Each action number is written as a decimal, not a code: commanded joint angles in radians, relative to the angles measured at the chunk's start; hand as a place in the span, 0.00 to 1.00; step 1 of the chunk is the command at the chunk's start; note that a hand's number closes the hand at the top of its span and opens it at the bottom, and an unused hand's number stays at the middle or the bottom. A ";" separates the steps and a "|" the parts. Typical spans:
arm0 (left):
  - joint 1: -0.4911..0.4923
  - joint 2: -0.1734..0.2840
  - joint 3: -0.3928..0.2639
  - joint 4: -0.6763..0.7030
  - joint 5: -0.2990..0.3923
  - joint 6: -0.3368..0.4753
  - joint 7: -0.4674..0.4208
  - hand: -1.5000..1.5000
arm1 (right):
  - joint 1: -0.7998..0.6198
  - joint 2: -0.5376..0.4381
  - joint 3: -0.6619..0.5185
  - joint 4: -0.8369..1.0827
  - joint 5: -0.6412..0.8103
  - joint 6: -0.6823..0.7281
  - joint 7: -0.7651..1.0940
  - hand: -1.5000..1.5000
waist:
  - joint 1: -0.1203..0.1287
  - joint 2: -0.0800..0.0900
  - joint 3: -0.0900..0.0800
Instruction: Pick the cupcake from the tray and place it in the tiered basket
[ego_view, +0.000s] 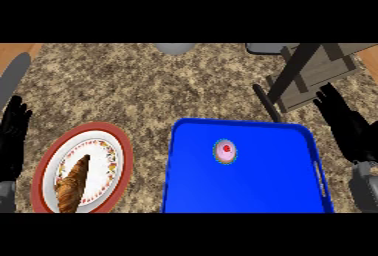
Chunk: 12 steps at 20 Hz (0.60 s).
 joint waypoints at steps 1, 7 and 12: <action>-0.049 -0.043 -0.030 0.016 -0.035 -0.037 0.009 0.50 | -0.020 0.089 0.052 0.008 0.071 -0.057 -0.026 0.00 | -0.007 -0.004 -0.012; -0.092 -0.157 -0.254 -0.064 -0.015 -0.193 0.032 0.50 | -0.232 0.159 0.287 0.044 0.433 -0.326 0.055 0.00 | 0.013 0.006 -0.027; -0.084 -0.212 -0.302 0.015 -0.044 -0.241 -0.027 0.50 | -0.298 0.416 0.435 0.205 0.240 -0.586 -0.140 0.00 | 0.033 0.007 -0.012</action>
